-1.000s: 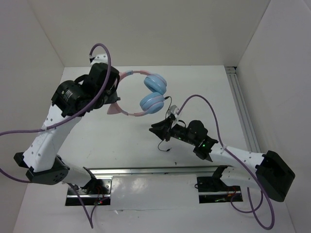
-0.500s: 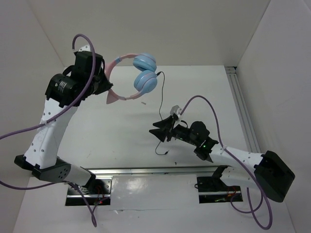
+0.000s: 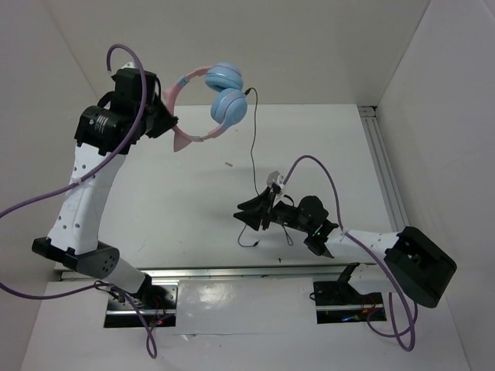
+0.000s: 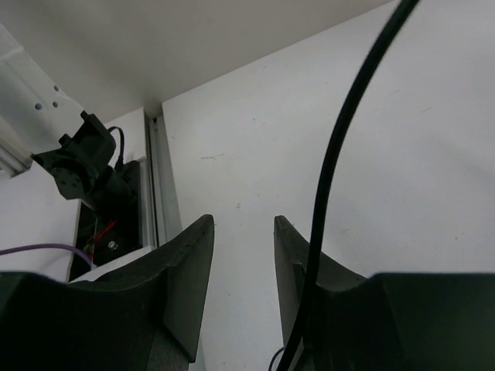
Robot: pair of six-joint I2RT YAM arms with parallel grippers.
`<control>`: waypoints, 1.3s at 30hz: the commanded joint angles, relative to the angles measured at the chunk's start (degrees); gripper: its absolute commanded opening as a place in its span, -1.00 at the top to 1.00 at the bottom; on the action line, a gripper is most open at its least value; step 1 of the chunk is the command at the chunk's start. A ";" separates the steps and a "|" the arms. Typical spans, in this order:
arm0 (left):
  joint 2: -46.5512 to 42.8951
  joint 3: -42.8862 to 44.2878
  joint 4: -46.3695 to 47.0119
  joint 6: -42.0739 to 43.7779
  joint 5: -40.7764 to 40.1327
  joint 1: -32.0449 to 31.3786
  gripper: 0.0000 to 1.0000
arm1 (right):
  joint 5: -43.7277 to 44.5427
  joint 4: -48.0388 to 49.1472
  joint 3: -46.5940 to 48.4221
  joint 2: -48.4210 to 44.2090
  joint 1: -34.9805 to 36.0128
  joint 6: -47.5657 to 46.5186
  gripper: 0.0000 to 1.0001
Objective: Wrap the headphones
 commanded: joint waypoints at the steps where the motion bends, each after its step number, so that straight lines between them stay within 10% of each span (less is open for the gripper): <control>1: 0.58 3.04 6.45 -4.07 2.62 1.26 1.00 | -0.43 6.83 -1.08 0.63 1.21 0.93 0.12; 4: 0.58 1.82 6.98 -4.60 1.13 1.79 1.00 | 0.71 6.83 -1.61 1.15 1.83 0.93 0.24; 6: -0.03 -0.73 7.51 -5.13 -1.33 1.79 1.00 | 2.11 5.17 -1.61 1.15 2.45 -0.20 0.97; 7: -0.04 -1.96 8.29 -5.13 -2.64 1.79 1.00 | 3.78 3.42 -1.61 1.15 3.41 -0.21 1.00; 15: -2.76 -18.66 8.06 -10.74 -23.62 -2.77 1.00 | 13.72 -21.53 9.52 -2.71 7.90 -6.01 1.00; 24: 9.59 -13.15 -13.04 -25.86 -39.47 -7.52 1.00 | 22.25 -51.85 25.89 -4.74 11.77 -12.06 1.00; 39: 20.96 -13.65 -10.60 -8.74 -47.22 -20.78 1.00 | 36.74 -65.13 36.96 -5.88 13.44 -22.36 1.00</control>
